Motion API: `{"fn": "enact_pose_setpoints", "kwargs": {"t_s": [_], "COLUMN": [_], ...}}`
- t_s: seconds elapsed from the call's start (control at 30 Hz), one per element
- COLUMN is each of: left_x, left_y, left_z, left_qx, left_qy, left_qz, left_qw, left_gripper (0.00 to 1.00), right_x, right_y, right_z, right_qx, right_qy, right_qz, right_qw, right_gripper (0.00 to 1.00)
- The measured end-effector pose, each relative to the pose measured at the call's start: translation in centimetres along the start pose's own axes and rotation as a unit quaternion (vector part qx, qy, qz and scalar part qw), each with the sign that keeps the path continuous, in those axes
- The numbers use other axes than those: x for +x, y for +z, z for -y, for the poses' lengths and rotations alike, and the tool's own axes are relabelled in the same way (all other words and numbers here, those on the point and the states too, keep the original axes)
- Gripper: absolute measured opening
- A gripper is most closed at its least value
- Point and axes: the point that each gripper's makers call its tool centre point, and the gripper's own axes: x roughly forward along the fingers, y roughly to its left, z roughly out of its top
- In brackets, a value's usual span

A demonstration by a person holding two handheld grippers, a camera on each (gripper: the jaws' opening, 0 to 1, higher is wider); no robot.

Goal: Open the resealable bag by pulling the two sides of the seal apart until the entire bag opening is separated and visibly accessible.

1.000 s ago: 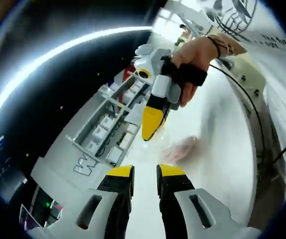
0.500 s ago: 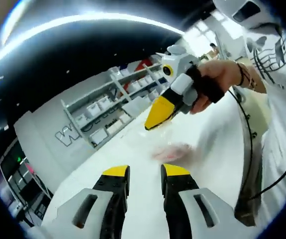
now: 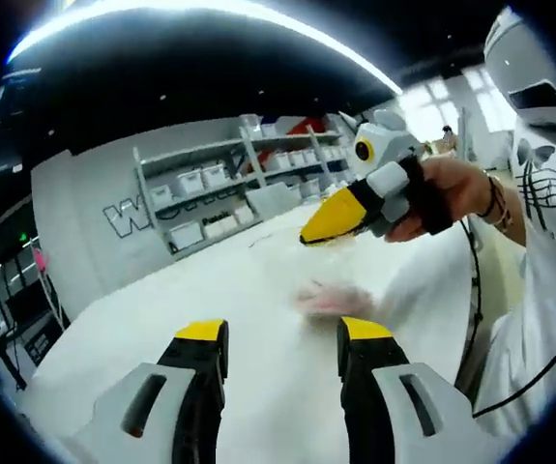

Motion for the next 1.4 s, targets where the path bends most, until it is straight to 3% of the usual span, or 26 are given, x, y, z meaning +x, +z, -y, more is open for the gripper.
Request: {"fn": "enact_pose_setpoints", "kwargs": {"t_s": [0.13, 0.27, 0.37, 0.43, 0.57, 0.73, 1.0, 1.4], "left_x": [-0.1, -0.1, 0.0, 0.1, -0.1, -0.2, -0.6, -0.9], "left_y": [-0.6, -0.6, -1.6, -2.0, -1.8, -1.8, -2.2, -2.9], "left_z": [-0.4, -0.9, -1.1, -1.2, -1.4, -1.6, -2.0, -2.8], "left_qx": [0.003, -0.026, -0.044, -0.048, -0.035, -0.045, -0.062, -0.080], "left_qy": [0.008, 0.016, 0.020, 0.021, 0.027, 0.027, 0.034, 0.049], "left_qz": [-0.012, -0.010, -0.027, -0.033, -0.023, -0.024, -0.022, -0.029], "left_qw": [0.9999, 0.9995, 0.9984, 0.9981, 0.9987, 0.9984, 0.9972, 0.9952], "left_gripper": [0.50, 0.57, 0.68, 0.67, 0.64, 0.68, 0.92, 1.00], "right_x": [0.1, 0.0, 0.0, -0.1, -0.3, -0.2, -0.2, -0.1], "right_y": [0.1, 0.4, 0.6, 0.7, 1.7, 2.6, 4.3, 5.0], "right_z": [-0.1, 0.1, 0.8, 0.9, 0.9, 1.1, 1.3, 2.0], "right_qx": [0.003, 0.010, 0.015, 0.015, -0.011, -0.034, -0.053, -0.066], "right_qy": [0.003, 0.004, -0.002, -0.005, -0.015, -0.020, -0.025, -0.036], "right_qz": [0.004, 0.013, 0.016, 0.018, 0.022, 0.022, 0.026, 0.022], "right_qw": [1.0000, 0.9999, 0.9998, 0.9997, 0.9996, 0.9990, 0.9979, 0.9969], "right_gripper": [0.00, 0.00, 0.00, 0.00, 0.00, 0.00, 0.00, 0.00]}}
